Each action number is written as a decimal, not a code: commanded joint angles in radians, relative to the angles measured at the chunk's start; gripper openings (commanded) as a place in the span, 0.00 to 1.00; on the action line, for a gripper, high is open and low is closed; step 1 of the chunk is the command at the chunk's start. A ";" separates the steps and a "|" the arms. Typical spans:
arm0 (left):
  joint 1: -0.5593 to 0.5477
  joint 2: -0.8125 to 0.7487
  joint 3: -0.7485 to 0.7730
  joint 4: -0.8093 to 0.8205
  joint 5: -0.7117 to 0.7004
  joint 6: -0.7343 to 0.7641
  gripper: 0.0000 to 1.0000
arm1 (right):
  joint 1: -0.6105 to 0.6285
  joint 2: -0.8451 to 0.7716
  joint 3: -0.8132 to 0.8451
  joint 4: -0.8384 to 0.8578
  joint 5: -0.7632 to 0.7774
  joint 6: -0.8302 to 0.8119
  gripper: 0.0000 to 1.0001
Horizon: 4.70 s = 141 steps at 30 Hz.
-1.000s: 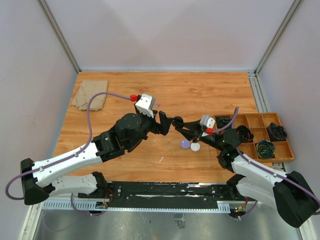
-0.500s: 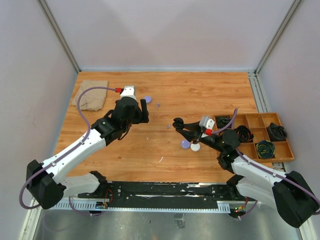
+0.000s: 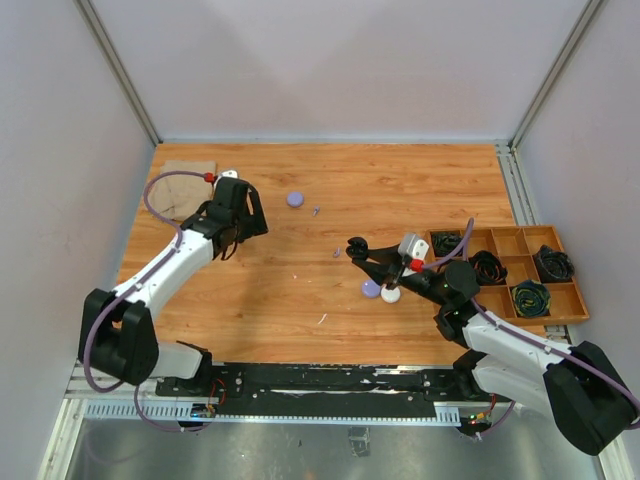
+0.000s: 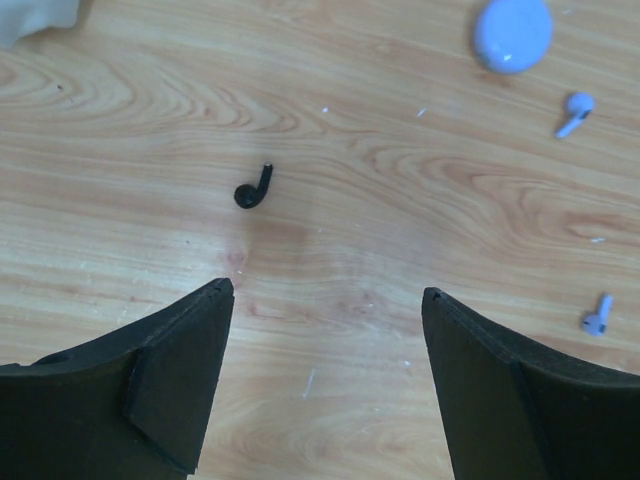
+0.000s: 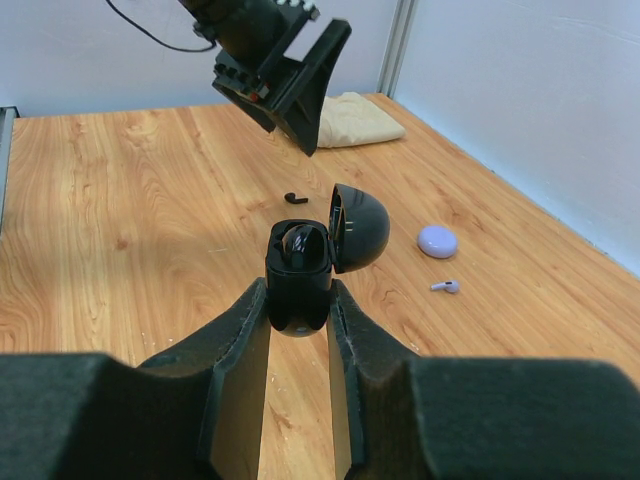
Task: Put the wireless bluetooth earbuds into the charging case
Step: Adjust the earbud at the center of the board.
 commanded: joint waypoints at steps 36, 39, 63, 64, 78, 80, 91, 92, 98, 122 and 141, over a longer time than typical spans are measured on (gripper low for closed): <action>0.187 0.551 0.218 -0.027 0.277 0.124 0.60 | 0.013 -0.008 -0.018 0.040 0.018 0.001 0.06; 0.183 0.523 0.179 -0.026 0.310 0.125 0.59 | 0.014 -0.008 -0.017 0.041 0.018 0.002 0.06; 0.130 0.340 0.037 -0.109 0.293 0.130 0.59 | 0.012 -0.018 -0.016 0.040 0.015 0.008 0.06; 0.131 0.325 0.040 -0.114 0.293 0.127 0.59 | 0.012 -0.018 -0.016 0.040 0.016 0.008 0.06; 0.191 0.344 0.149 -0.201 0.143 0.101 0.58 | 0.013 -0.039 -0.017 0.024 0.020 0.004 0.06; 0.196 0.379 0.174 -0.200 0.128 0.101 0.55 | 0.013 -0.040 -0.017 0.022 0.021 0.005 0.06; 0.203 0.511 0.272 -0.217 0.117 0.110 0.46 | 0.012 -0.041 -0.018 0.016 0.026 -0.001 0.06; 0.203 0.517 0.275 -0.218 0.117 0.111 0.46 | 0.013 -0.041 -0.018 0.016 0.028 -0.002 0.06; 0.202 0.545 0.285 -0.217 0.163 0.128 0.39 | 0.013 -0.040 -0.016 0.014 0.029 -0.003 0.06; 0.109 0.601 0.261 -0.217 0.186 0.222 0.25 | 0.013 -0.045 -0.013 0.013 0.020 0.000 0.06; -0.178 0.498 0.141 -0.268 0.173 0.235 0.32 | 0.013 -0.053 -0.013 0.002 0.020 -0.002 0.06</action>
